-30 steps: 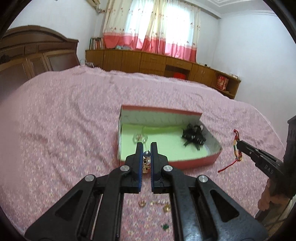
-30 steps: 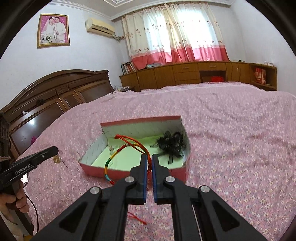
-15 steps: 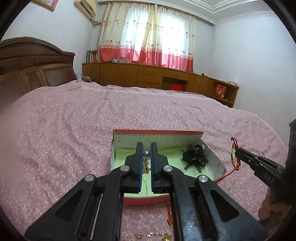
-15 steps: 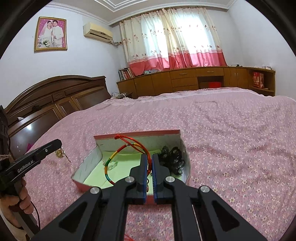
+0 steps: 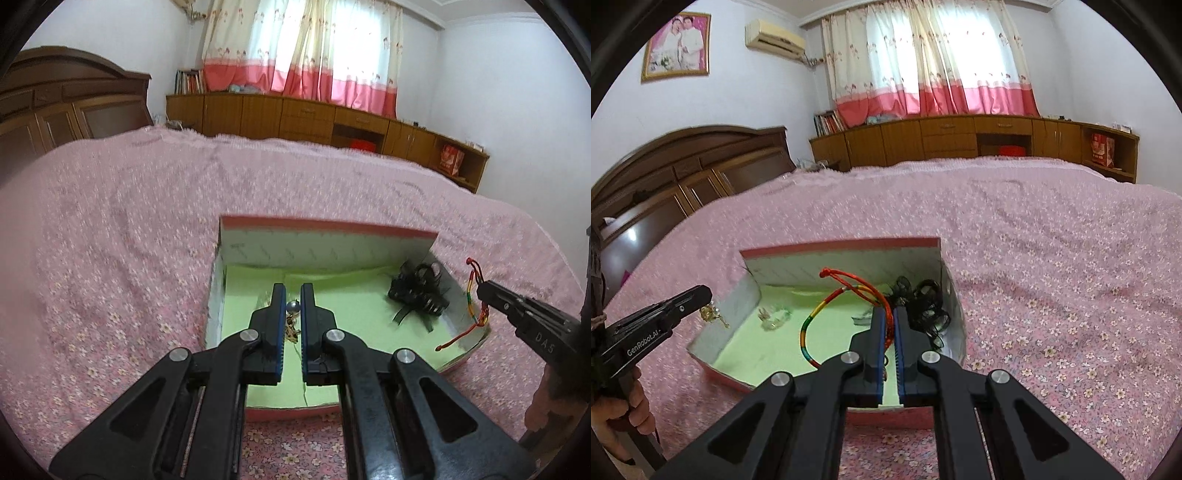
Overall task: Organize jewelry
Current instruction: 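Carry the earring and string bracelet with both tools into the shoebox, then open both tools to release the earring and bracelet in the box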
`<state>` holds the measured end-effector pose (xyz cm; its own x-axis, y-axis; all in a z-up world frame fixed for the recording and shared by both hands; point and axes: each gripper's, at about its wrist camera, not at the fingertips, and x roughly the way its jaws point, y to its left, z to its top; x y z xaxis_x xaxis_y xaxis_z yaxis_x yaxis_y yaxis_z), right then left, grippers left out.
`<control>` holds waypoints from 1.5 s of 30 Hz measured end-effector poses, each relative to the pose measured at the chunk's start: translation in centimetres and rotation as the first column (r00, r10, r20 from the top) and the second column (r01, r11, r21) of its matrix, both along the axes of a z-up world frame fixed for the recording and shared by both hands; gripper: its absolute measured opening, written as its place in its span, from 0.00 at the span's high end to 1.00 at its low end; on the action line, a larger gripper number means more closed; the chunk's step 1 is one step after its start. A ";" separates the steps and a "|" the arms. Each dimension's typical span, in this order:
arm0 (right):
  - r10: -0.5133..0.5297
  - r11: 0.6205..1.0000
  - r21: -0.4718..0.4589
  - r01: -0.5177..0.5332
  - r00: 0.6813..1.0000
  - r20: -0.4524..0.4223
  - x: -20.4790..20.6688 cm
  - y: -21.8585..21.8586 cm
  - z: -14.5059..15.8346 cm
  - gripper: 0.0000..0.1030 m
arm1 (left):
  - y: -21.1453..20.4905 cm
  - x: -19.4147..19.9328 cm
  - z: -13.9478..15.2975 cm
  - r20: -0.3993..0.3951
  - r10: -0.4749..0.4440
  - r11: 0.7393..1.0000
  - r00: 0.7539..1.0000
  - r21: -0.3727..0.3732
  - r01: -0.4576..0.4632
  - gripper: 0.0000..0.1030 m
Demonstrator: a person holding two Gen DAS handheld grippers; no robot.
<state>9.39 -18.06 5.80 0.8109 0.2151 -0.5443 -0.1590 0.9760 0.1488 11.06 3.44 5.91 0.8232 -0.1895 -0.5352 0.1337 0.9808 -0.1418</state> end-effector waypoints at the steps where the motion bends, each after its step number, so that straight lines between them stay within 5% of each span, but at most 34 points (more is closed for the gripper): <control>1: -0.002 1.000 -0.003 0.002 1.000 -0.009 0.2 0.0 -0.2 0.94 | -0.1 0.3 -0.5 -0.015 -0.003 1.000 1.000 0.006 0.003 1.00; 12: -0.025 0.998 -0.069 0.016 0.991 -0.130 2.1 -0.1 -3.0 0.94 | -0.8 2.2 -3.9 -0.150 -0.011 0.999 0.989 0.041 0.017 1.00; 21: -0.033 0.997 -0.073 0.023 0.989 -0.143 2.4 -0.2 -3.4 0.93 | -1.3 2.6 -4.6 -0.171 -0.009 0.997 0.985 0.073 0.021 0.93; 24: -0.036 0.997 -0.075 0.025 0.990 -0.139 2.4 -0.2 -3.4 0.87 | -1.5 2.7 -4.6 -0.177 -0.012 0.997 0.984 0.071 0.025 0.88; 28: -0.024 0.998 -0.055 0.017 0.992 -0.123 2.0 -0.1 -3.1 0.65 | -1.4 2.5 -4.2 -0.180 -0.014 0.998 0.984 0.059 0.025 0.82; 45: -0.015 0.998 0.060 0.017 0.999 -0.039 -1.4 -1.7 -0.2 0.57 | -0.2 -0.1 -0.8 -0.143 0.006 1.000 0.990 -0.010 -0.007 0.71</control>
<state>8.00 -19.75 5.59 0.7931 0.2358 -0.5616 -0.1364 0.9674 0.2135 11.01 3.20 5.13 0.7394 -0.1907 -0.6457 0.1051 0.9800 -0.1690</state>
